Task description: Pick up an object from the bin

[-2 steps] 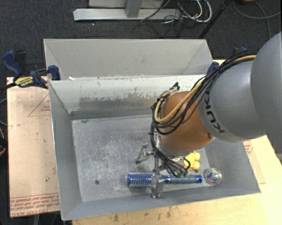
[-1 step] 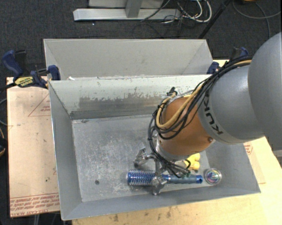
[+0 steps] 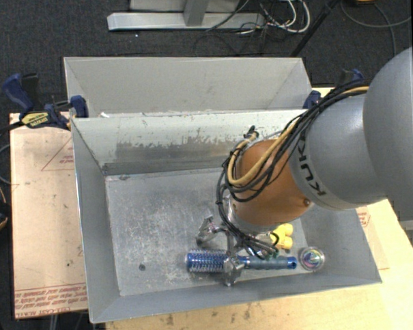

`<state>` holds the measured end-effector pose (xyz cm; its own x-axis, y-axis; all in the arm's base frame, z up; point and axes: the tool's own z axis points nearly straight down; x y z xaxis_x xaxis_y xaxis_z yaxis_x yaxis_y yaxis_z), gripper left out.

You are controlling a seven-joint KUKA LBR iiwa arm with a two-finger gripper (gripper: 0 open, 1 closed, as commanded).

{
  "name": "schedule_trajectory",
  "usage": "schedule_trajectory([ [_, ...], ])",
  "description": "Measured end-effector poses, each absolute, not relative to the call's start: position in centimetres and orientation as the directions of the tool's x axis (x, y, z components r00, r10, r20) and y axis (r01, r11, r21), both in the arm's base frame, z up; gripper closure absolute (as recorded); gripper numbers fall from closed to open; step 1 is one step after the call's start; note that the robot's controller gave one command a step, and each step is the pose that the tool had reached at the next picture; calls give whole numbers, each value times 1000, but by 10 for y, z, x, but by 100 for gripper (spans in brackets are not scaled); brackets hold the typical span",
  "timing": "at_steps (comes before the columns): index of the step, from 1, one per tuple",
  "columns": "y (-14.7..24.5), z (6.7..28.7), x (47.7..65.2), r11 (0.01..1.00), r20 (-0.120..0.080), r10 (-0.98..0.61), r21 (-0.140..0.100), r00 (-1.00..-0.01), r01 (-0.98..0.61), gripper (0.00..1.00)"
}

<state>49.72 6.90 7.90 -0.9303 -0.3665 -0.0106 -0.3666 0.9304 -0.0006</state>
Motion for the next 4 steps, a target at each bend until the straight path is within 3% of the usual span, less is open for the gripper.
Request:
schedule_trajectory([
  [1, 69, 78, 497, 931, -9, -366, 0, -931, -366, 100],
  [2, 70, 122, 498, 932, -5, -364, 0, -932, -364, 100],
  [3, 71, 124, 498, 932, -1, -363, 1, -932, -363, 100],
  [4, 71, 183, 499, 933, -7, -361, -1, -933, -361, 100],
])
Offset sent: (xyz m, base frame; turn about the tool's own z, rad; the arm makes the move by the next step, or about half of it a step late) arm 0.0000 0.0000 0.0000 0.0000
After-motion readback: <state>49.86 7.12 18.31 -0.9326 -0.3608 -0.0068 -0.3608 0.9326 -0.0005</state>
